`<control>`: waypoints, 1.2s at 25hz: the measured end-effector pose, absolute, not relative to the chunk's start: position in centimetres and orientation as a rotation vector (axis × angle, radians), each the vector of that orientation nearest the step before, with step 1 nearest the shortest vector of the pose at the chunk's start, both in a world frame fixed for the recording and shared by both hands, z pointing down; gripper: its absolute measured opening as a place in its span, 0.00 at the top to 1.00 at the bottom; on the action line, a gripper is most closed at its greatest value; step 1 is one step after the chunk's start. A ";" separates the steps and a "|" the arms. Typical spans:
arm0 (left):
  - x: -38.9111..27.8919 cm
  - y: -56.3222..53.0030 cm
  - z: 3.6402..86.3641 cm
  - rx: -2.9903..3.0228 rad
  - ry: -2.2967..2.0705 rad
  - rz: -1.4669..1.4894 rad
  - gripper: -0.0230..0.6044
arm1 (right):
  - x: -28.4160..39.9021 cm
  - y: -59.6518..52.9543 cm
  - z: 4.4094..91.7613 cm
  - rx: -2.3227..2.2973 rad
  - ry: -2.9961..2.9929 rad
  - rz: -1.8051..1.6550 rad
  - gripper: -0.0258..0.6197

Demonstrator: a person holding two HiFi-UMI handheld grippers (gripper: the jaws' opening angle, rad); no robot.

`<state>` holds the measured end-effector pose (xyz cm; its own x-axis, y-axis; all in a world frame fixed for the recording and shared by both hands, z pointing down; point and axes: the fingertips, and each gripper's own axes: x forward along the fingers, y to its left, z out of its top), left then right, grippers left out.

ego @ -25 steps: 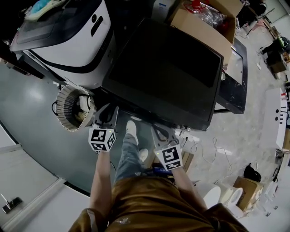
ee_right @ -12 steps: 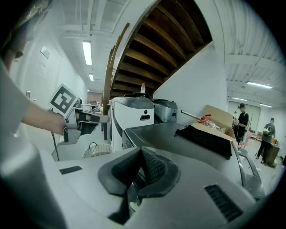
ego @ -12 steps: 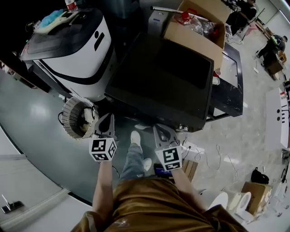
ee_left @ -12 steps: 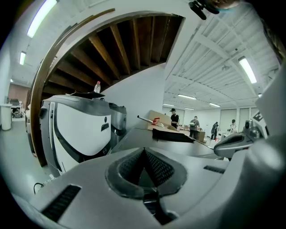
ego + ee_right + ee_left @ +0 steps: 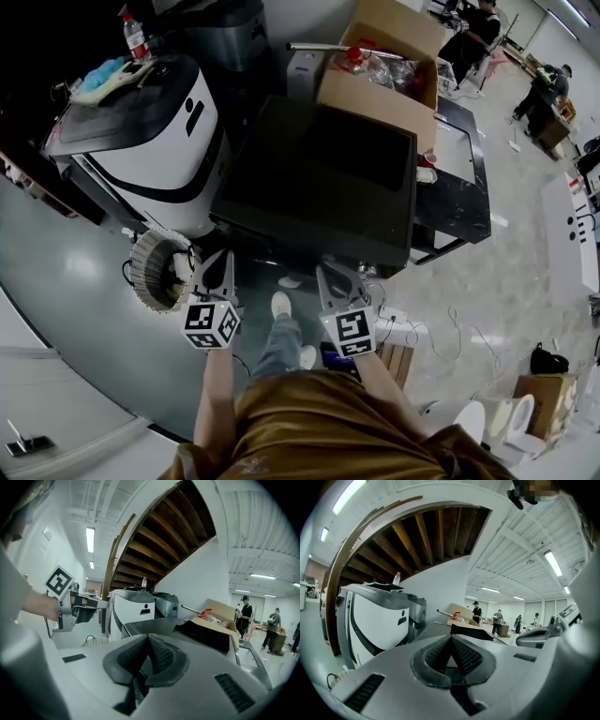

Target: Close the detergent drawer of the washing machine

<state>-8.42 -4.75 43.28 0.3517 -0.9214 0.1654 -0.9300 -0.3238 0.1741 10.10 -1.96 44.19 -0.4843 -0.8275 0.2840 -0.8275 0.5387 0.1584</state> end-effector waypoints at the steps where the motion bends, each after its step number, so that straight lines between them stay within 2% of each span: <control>1: -8.4 -4.6 42.8 2.386 -1.672 0.049 0.92 | 10.2 -2.0 43.9 1.378 -2.459 0.000 0.94; 30: -10.3 -4.1 42.0 2.341 -1.731 0.015 0.92 | 9.7 -1.8 43.7 1.337 -2.493 0.026 0.94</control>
<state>-10.28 -4.08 42.02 0.3026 -0.9422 0.1441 -0.9446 -0.2762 0.1775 9.67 -1.83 43.74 -0.5157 -0.8100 0.2792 -0.8157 0.5639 0.1292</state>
